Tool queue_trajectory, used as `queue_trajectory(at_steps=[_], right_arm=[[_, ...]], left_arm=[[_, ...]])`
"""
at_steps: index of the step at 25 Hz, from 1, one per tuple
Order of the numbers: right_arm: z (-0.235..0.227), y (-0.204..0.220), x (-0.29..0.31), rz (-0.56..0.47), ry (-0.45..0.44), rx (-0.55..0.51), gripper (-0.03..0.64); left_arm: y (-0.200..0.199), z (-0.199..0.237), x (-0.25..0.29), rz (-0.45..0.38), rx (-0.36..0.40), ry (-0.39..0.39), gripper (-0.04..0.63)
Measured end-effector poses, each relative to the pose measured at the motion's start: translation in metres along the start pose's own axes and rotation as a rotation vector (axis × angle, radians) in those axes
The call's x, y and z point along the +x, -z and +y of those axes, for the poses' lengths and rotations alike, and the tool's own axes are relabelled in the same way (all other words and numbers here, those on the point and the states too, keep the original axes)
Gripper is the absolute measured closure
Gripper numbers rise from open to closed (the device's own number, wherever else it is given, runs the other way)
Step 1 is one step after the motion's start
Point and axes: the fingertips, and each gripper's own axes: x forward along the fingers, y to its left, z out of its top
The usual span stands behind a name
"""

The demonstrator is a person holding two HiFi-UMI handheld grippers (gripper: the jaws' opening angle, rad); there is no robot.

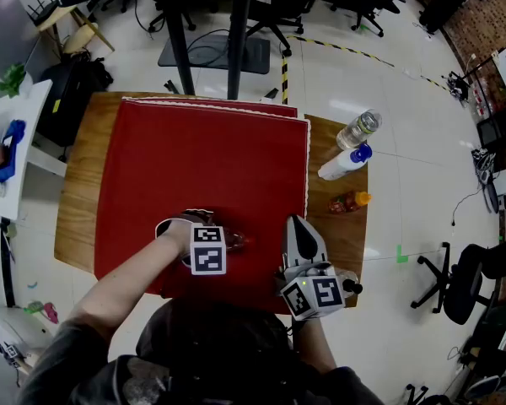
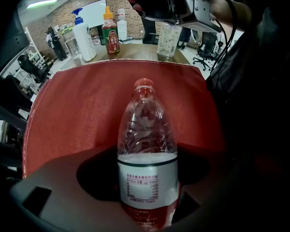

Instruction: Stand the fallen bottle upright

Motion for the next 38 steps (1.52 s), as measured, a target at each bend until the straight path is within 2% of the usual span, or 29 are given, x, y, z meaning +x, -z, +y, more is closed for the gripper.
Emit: queue_trajectory(at_steps=[4,14,21,24,32,38], right_arm=[[0.000,0.000,-0.001,0.000,-0.003,-0.002,0.607],[0.005,-0.002,-0.004,0.002,-0.017,-0.014,0.607],[0.007,-0.001,-0.006,0.003,-0.019,-0.017,0.607],[0.008,-0.003,-0.008,0.004,-0.020,-0.018,0.606],[0.015,-0.003,-0.013,0.001,-0.027,-0.022,0.607],[0.023,0.000,-0.018,0.007,-0.033,-0.026,0.607]], left_arm=[[-0.002,-0.001,0.002,0.021,0.007,0.002,0.238],[-0.001,-0.004,-0.001,0.007,-0.001,-0.019,0.247],[-0.001,-0.004,-0.013,-0.051,-0.062,-0.039,0.247],[-0.007,-0.004,-0.023,-0.101,-0.098,-0.045,0.247],[-0.018,0.013,-0.063,-0.310,-0.281,-0.119,0.245],[-0.020,0.019,-0.085,-0.405,-0.329,-0.199,0.245]])
